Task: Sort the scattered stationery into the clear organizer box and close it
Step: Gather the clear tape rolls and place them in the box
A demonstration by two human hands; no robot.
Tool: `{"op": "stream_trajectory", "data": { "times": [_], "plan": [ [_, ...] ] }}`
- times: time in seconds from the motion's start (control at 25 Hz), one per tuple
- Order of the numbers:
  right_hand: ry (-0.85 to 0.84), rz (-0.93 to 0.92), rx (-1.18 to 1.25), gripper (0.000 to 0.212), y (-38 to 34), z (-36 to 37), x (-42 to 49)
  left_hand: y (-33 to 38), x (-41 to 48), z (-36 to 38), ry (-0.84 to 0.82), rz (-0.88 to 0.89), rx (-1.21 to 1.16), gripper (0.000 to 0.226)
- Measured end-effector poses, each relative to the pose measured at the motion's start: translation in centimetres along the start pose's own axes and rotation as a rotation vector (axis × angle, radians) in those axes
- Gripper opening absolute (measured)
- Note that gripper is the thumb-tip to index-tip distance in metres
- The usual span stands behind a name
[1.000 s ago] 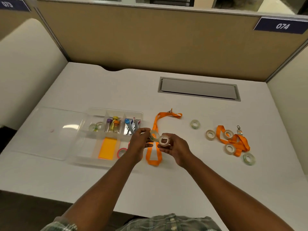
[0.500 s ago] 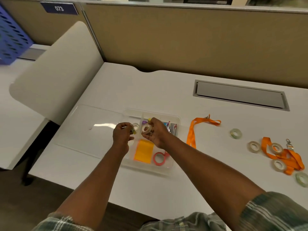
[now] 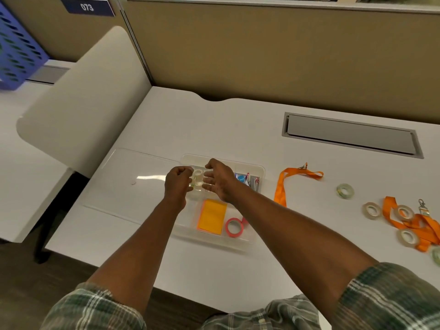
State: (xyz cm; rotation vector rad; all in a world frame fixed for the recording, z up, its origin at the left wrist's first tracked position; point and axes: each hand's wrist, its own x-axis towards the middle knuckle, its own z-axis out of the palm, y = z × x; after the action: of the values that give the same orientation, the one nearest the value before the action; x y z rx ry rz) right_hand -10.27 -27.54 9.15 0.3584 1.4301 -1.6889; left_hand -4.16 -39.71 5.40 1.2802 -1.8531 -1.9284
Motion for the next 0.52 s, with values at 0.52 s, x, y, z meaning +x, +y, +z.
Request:
{"op": "stream_trajectory", "data": {
  "times": [0.52],
  "plan": [
    [0.189, -0.172, -0.186, 0.015, 1.7, -16.5, -6.5, -1.8, -7.8, 14.8, -0.275, -0.006, 0.062, 0.007]
  ]
}}
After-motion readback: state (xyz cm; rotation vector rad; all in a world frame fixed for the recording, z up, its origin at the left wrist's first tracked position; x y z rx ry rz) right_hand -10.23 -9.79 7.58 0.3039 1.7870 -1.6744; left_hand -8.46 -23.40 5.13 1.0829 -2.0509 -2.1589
